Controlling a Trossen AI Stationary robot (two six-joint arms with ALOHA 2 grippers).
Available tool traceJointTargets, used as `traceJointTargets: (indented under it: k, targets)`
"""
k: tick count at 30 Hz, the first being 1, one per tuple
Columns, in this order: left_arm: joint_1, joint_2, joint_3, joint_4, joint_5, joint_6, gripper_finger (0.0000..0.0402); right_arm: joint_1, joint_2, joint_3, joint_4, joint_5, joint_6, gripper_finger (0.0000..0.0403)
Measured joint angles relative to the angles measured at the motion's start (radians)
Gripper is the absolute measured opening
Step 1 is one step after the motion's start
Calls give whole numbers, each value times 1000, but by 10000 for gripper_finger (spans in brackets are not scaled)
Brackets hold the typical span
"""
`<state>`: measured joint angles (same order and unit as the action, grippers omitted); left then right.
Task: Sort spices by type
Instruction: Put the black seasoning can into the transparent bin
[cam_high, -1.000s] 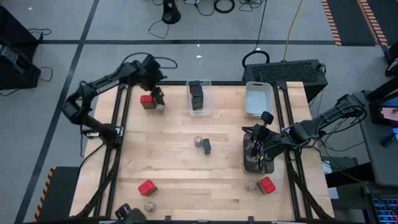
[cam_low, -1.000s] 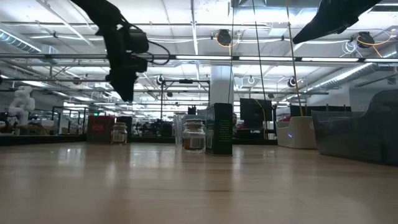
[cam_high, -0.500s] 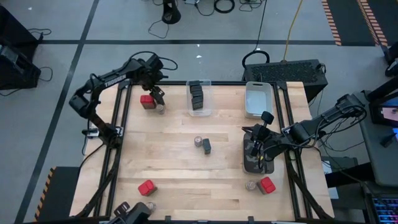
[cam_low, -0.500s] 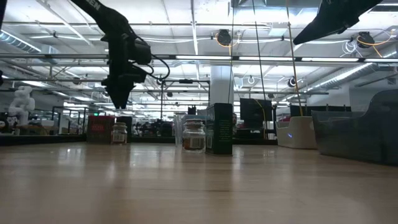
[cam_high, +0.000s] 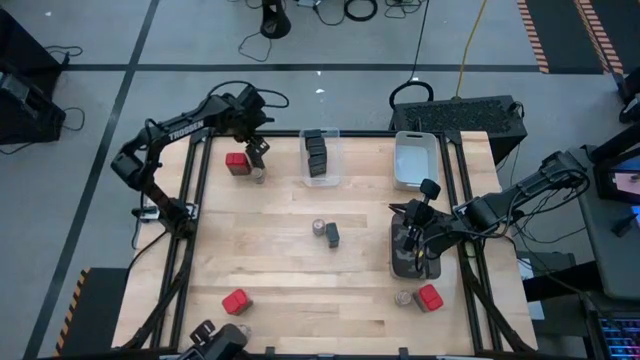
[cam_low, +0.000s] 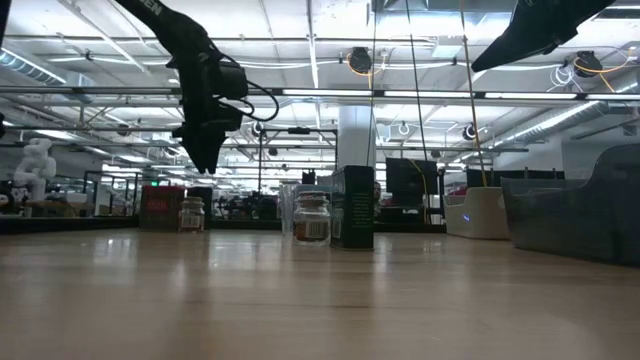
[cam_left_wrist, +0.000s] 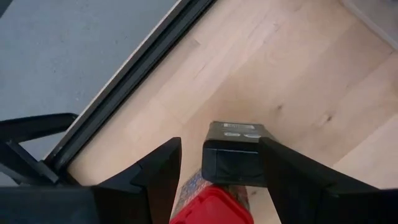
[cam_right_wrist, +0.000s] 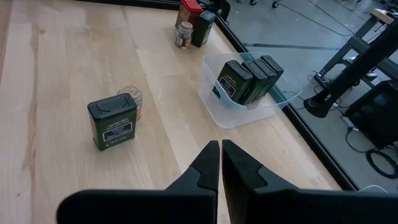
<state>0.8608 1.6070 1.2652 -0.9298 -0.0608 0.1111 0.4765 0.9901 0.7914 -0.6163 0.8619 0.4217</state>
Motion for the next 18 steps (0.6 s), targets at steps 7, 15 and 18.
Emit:
traceJointTargets:
  k: [7,15,18]
  targets:
    - [1,0,0,11,0,-1,219,0,0,0,-2,0,0,0]
    - [1,0,-1,22,0,-1,269,0,0,0,-3,0,-3,0]
    - [-3,-1,-13,67,60,-24,309,0,0,0,-3,0,-4,0]
